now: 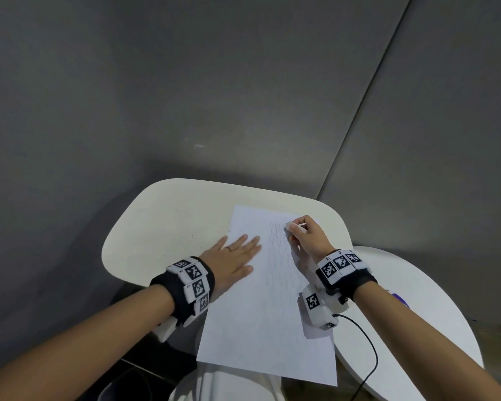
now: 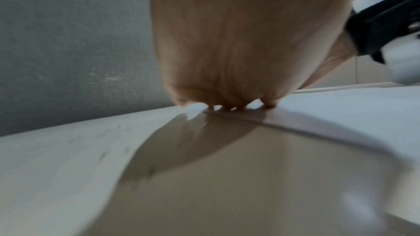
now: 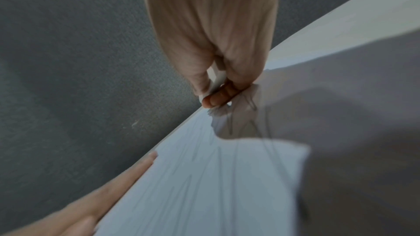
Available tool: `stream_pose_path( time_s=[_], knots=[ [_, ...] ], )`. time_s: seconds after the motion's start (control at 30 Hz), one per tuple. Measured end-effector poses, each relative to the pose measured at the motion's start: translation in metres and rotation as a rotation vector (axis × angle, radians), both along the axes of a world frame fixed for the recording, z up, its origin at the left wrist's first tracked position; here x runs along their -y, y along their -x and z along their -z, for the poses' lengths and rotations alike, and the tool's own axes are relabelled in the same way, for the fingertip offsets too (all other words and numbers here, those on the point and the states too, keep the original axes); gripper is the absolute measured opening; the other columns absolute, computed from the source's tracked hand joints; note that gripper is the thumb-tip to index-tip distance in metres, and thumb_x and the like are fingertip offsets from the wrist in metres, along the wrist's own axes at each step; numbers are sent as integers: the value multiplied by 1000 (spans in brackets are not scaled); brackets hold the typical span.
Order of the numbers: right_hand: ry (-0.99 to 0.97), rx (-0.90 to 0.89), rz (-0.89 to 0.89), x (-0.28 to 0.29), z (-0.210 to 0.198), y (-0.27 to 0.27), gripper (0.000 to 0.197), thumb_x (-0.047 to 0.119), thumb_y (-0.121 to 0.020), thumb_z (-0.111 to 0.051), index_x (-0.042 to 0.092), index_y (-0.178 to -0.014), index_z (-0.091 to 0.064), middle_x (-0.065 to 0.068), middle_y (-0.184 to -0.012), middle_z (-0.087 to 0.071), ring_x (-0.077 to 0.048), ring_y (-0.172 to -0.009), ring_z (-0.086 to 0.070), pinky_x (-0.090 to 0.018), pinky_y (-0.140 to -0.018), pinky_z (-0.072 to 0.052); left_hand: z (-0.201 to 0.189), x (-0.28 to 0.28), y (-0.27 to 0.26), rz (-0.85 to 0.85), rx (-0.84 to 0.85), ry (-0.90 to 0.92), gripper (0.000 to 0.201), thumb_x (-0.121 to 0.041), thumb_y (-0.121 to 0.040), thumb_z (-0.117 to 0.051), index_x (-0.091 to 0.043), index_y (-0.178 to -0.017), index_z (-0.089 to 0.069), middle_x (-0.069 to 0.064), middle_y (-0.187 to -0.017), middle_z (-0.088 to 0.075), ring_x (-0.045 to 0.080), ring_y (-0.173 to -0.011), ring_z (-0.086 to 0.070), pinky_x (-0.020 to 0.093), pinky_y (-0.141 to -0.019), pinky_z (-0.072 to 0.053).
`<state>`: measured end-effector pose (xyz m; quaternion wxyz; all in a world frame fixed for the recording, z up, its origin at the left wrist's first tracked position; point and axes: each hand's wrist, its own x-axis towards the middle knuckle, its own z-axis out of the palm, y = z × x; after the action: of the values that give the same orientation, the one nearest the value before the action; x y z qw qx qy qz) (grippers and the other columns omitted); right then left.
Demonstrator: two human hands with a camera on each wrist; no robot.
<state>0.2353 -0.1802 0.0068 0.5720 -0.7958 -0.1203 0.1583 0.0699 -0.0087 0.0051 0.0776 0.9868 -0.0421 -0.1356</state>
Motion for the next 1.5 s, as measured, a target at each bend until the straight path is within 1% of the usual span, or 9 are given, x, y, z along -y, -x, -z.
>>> stream_pose_path(
  time_s=[0.13, 0.33, 0.47, 0.57, 0.8, 1.03, 1.17, 1.3, 1.5],
  knots=[
    [1, 2, -3, 2, 1, 1, 11, 17, -91, -56, 13, -83, -50, -4, -75, -63, -18, -71, -58, -26, -67, -48, -10, -8, -29, -595, -122, -140, 69, -46, -103, -18, -4, -153, 5, 13, -160, 14, 24, -149, 9, 38, -119, 6],
    [-42, -51, 0, 3, 2, 3, 14, 19, -87, -63, 8, -88, -55, -6, -85, -62, -21, -84, -61, -33, -80, -55, -11, 8, -28, -59, -102, 0, 59, -40, -105, -17, -20, -154, 9, -4, -159, 20, 19, -148, 14, 43, -118, 4],
    [-285, -230, 24, 5, 0, 13, 13, 8, -83, -68, 5, -87, -56, -7, -85, -58, -14, -80, -57, -21, -77, -56, -11, -10, -45, -580, -72, -45, 73, -47, -101, -28, -3, -153, 0, 12, -161, 8, 24, -149, 4, 39, -120, 3],
    [6, -31, -79, -1, -12, 5, 14, 13, -80, -71, 2, -80, -62, -2, -71, -62, -11, -63, -56, -20, -57, -47, -20, -9, -64, -439, -49, -39, 84, -57, -98, -31, -3, -153, 3, 11, -160, 15, 24, -148, 10, 41, -119, 4],
    [304, 305, -256, -33, -30, -7, 10, 9, -77, -72, 0, -82, -70, -3, -76, -66, 2, -65, -55, 0, -54, -38, 6, 17, -89, -366, -35, 60, 105, -75, -84, -36, -10, -152, 11, 6, -159, 22, 19, -147, 17, 43, -118, 8],
    [597, 493, -428, -61, -35, -26, 9, 4, -80, -64, -3, -85, -68, -16, -96, -71, -27, -90, -65, -21, -71, -41, 19, 16, -90, -366, -1, 36, 108, -78, -82, -36, -12, -152, 13, 5, -159, 23, 21, -146, 21, 44, -117, 13],
    [612, 444, -371, -73, -36, -32, 12, 3, -79, -60, -4, -84, -69, -18, -98, -71, -25, -87, -64, -23, -70, -41, 20, 16, -88, -361, 11, 44, 108, -79, -82, -35, -12, -152, 13, 4, -159, 23, 20, -146, 21, 44, -116, 13],
    [692, 494, -572, -62, -37, -25, 17, 11, -84, -65, -4, -91, -65, -16, -103, -69, -27, -92, -62, -23, -75, -41, 21, 17, -85, -341, 50, 14, 107, -78, -83, -34, -11, -152, 12, 6, -159, 22, 23, -146, 20, 43, -117, 11],
    [648, 467, -428, -75, -33, -27, 13, 6, -83, -60, -4, -88, -65, -18, -102, -68, -30, -96, -60, -24, -74, -39, 17, 19, -88, -374, 25, 11, 110, -79, -82, -35, -9, -152, 14, 7, -159, 22, 23, -146, 20, 42, -117, 13]
  ],
)
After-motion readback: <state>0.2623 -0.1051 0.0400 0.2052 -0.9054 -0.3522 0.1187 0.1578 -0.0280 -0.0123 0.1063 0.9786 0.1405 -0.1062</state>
